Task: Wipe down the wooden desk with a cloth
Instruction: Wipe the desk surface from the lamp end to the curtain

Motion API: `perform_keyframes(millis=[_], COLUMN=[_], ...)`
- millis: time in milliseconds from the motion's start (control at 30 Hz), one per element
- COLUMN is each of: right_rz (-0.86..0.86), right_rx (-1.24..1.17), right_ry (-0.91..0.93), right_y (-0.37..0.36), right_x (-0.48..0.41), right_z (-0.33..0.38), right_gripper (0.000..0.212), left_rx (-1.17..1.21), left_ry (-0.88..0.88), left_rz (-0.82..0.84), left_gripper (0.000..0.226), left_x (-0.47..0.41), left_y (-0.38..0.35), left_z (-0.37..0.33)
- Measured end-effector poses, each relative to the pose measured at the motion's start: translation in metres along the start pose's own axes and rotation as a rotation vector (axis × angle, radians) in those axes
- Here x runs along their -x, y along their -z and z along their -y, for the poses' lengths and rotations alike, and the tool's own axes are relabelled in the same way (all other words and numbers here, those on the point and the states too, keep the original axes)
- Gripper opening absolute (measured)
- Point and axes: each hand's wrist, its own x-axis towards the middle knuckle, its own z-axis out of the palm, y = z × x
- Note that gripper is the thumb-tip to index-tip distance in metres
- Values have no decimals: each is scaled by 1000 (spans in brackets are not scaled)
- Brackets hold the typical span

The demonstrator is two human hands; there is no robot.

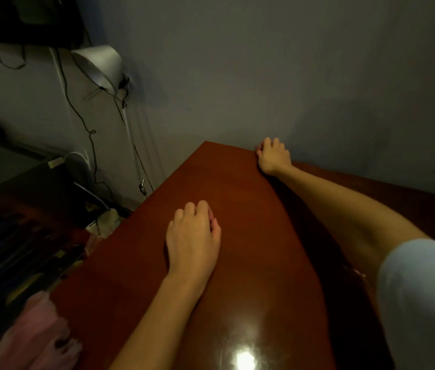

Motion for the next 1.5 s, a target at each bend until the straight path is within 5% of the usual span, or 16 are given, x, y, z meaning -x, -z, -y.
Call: perform_keyframes(millis=[167,300,467,600,800,933,1100,1267,1500], right_rz=[102,150,57,-23,55,129,85,-7,133], right_rx=[-91,-159,-51,61,-91,-138,-45,11,-109], right_ry=[403,665,170,-98,254,632,309,-34,424], right_y=[8,28,36,20,12,39,54,34,30], right_x=[58,115,58,16,60,139,107,48,110], right_z=[33,-14,-106,-90,3,-20,-121,-104,-5], right_gripper=[21,26,27,33,23,27,40,32,22], left_rx=[-5,3,11,-4,10,30,20,23,28], left_ry=[6,-3,-2,-7,-7,-5,-13,-15,-16], left_rz=[6,-14,-14,-12,4,-14,-15,-9,-4], left_gripper=[9,9,11,12,12,8,9,10,10], left_x=[1,1,0,0,0,2,0,0,1], left_y=[3,3,0,1,2,2,0,0,4], left_z=[0,0,0,0,1,4,1,0,1])
